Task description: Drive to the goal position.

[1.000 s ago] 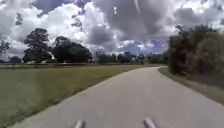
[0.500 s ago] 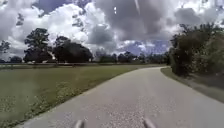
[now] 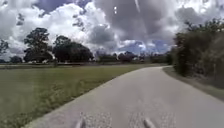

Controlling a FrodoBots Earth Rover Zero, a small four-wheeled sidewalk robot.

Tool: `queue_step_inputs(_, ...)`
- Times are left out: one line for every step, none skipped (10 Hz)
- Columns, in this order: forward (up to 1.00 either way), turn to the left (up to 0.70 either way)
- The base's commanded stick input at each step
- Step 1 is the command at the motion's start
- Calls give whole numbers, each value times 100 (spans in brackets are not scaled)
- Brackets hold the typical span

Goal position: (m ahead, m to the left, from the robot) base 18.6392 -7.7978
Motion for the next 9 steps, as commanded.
queue_step_inputs(70, 0)
queue_step_inputs(70, 0)
queue_step_inputs(70, 0)
queue_step_inputs(70, 0)
queue_step_inputs(70, 0)
queue_step_inputs(70, 0)
queue_step_inputs(70, 0)
queue_step_inputs(70, 0)
queue_step_inputs(70, 0)
